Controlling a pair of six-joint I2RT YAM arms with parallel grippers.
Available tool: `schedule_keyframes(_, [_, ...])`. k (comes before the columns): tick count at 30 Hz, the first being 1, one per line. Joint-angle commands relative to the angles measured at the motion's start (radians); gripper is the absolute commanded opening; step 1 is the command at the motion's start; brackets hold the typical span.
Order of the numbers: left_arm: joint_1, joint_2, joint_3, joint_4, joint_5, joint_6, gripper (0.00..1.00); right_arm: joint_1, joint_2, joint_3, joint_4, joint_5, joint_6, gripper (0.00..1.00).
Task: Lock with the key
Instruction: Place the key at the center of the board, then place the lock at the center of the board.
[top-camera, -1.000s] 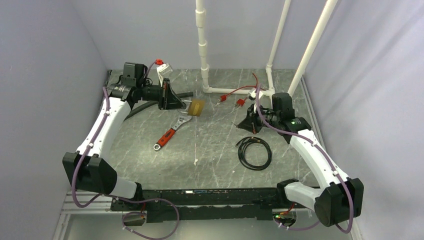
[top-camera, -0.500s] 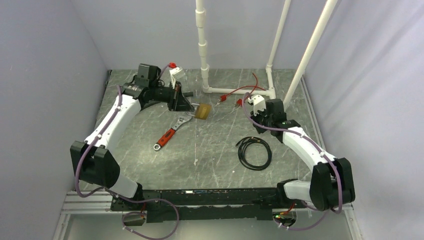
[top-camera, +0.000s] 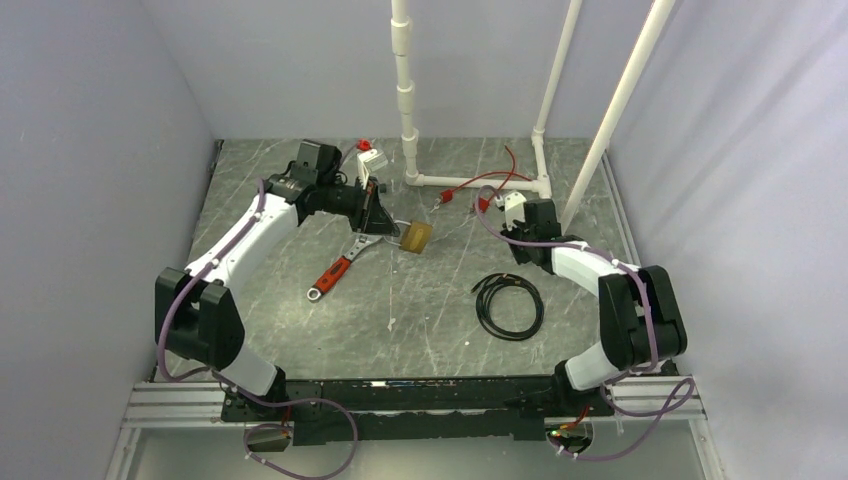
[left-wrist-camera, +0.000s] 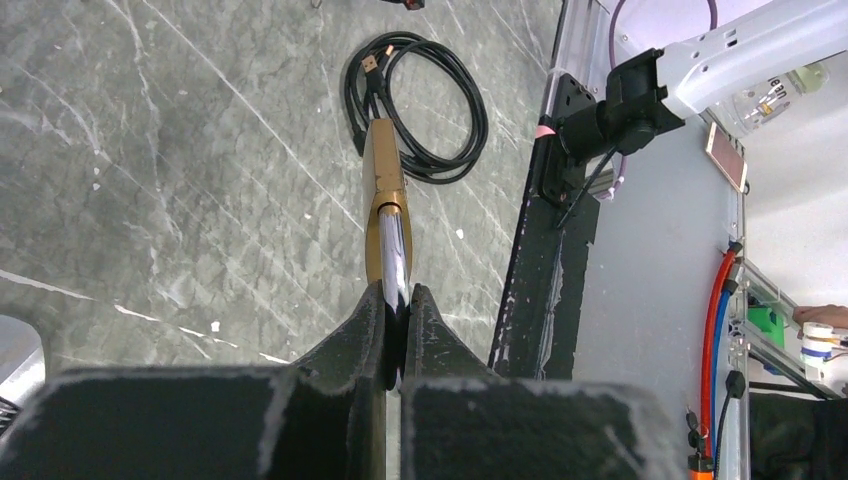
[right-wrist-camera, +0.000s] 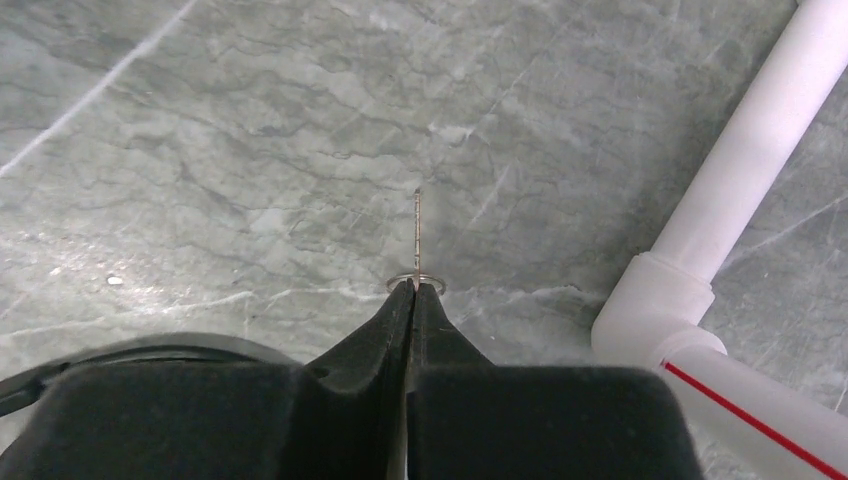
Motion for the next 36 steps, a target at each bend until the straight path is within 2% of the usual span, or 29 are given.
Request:
schedule_keyframes(1, [-0.006, -0.001, 0.007, 0.102, 0.052, -0.068, 0.0, -0.011, 0.027, 0.026, 0.071, 0.033, -0.009, 0.09])
schedule_keyframes(5, [-0.007, 0.018, 0.008, 0.102, 0.046, -0.074, 0.0, -0.011, 0.005, 0.051, 0.034, -0.007, 0.011, 0.46])
schedule_keyframes(9, [-0.007, 0.042, 0.006, 0.102, 0.04, -0.146, 0.0, -0.01, -0.074, 0.085, -0.025, -0.105, 0.025, 0.64])
schedule_keyframes(12, [-0.009, 0.076, 0.024, 0.087, 0.032, -0.198, 0.0, 0.006, -0.152, 0.098, -0.056, -0.251, 0.023, 0.75])
schedule_keyframes(14, [-0.012, 0.109, 0.049, 0.06, 0.039, -0.23, 0.0, 0.02, -0.2, 0.107, -0.081, -0.36, 0.016, 0.87])
schedule_keyframes(17, [-0.019, 0.156, 0.086, 0.022, 0.049, -0.288, 0.0, 0.086, -0.256, 0.136, -0.132, -0.463, -0.008, 0.99])
schedule_keyframes(23, [-0.036, 0.167, 0.053, 0.094, 0.113, -0.41, 0.0, 0.301, -0.243, 0.257, -0.233, -0.444, -0.035, 1.0])
schedule_keyframes(27, [-0.041, 0.165, 0.023, 0.171, 0.172, -0.484, 0.0, 0.366, -0.2, 0.31, -0.267, -0.45, -0.045, 1.0])
schedule_keyframes(36, [-0.058, 0.157, 0.011, 0.187, 0.209, -0.496, 0.0, 0.477, -0.122, 0.363, -0.297, -0.391, -0.114, 1.0])
